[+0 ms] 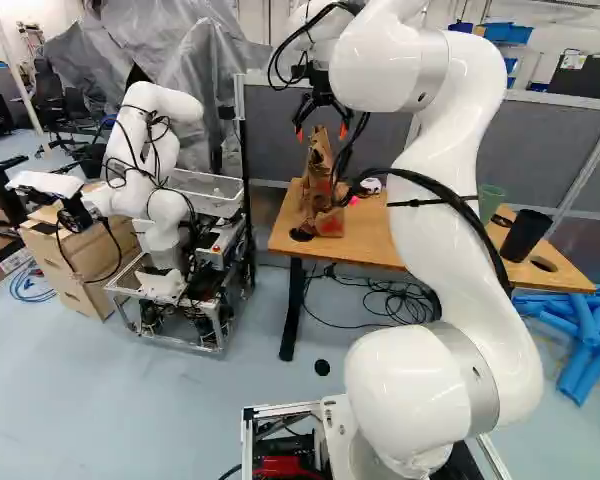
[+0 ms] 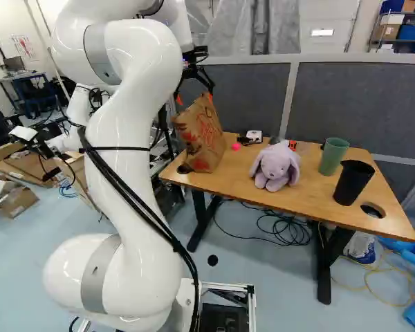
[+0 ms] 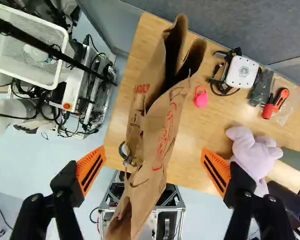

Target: Pick up the bag on the ground and place it on the table

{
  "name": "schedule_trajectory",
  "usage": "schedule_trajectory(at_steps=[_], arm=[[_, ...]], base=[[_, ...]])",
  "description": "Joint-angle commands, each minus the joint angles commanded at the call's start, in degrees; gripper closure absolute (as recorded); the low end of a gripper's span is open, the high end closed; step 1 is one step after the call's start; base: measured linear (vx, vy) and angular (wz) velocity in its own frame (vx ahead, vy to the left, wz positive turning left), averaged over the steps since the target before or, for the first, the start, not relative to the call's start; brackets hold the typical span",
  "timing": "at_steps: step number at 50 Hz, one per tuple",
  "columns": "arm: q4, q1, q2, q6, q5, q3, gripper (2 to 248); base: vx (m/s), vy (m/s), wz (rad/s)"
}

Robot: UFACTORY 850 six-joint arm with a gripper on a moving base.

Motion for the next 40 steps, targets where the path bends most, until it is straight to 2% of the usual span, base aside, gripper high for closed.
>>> schedule_trajectory(at_steps=[13, 40], arm=[[0.0, 0.0, 0.0, 0.0, 0.0, 0.0, 3], [0.0, 0.0, 0.0, 0.0, 0.0, 0.0, 3]], base=[[-0.165, 0.086, -0.050], [-0.216, 0.002, 0.021]])
